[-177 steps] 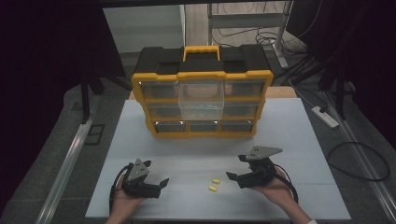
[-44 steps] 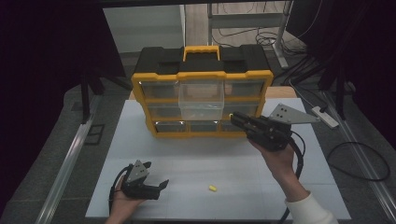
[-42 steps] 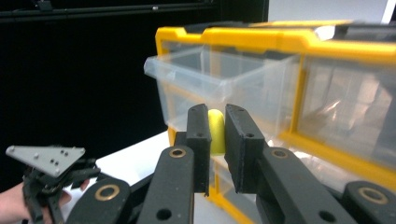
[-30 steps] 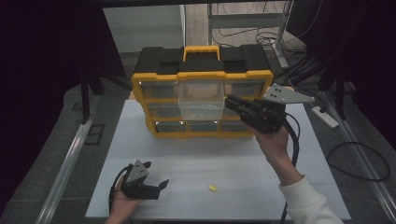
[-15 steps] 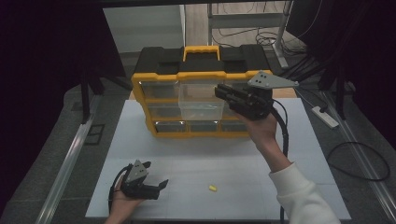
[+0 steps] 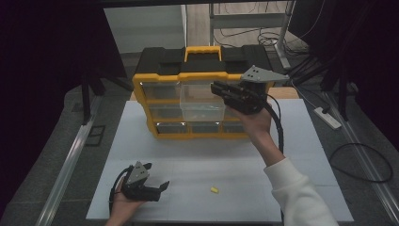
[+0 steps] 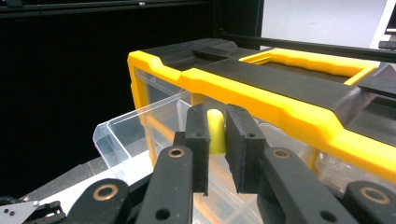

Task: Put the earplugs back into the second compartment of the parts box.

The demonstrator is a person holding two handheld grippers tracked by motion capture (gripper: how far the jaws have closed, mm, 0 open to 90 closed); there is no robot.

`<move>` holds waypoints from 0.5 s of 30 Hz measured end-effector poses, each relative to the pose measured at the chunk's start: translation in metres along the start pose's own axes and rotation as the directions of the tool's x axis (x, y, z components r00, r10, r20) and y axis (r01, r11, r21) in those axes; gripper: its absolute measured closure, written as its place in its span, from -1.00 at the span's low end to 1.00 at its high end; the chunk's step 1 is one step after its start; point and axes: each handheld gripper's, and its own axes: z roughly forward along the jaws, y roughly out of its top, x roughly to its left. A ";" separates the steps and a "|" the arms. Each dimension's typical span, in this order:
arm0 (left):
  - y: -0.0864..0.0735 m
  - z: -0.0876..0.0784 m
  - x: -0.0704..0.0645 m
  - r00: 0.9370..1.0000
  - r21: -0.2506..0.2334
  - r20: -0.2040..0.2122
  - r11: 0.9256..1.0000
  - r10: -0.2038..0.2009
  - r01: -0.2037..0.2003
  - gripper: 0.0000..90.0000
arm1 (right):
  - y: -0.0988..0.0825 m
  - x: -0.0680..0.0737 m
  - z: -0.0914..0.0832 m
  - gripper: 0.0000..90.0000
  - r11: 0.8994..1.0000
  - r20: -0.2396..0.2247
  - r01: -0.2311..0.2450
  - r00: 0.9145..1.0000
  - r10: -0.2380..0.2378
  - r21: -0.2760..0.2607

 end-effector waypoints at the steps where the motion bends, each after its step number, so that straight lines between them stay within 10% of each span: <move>1: 0.000 0.000 0.000 1.000 0.000 0.000 1.000 0.000 0.000 -0.85 | 0.000 0.001 0.000 0.65 1.000 -0.005 0.010 1.000 -0.010 0.005; 8: 0.000 0.000 0.000 1.000 0.003 0.000 1.000 0.001 -0.001 -0.85 | 0.000 0.007 -0.007 -0.10 0.999 -0.004 0.037 0.999 -0.037 0.016; 15: 0.000 0.000 -0.001 1.000 0.009 0.000 1.000 0.008 -0.008 -0.85 | -0.005 0.006 -0.033 -0.30 0.999 0.019 0.053 0.998 -0.052 -0.013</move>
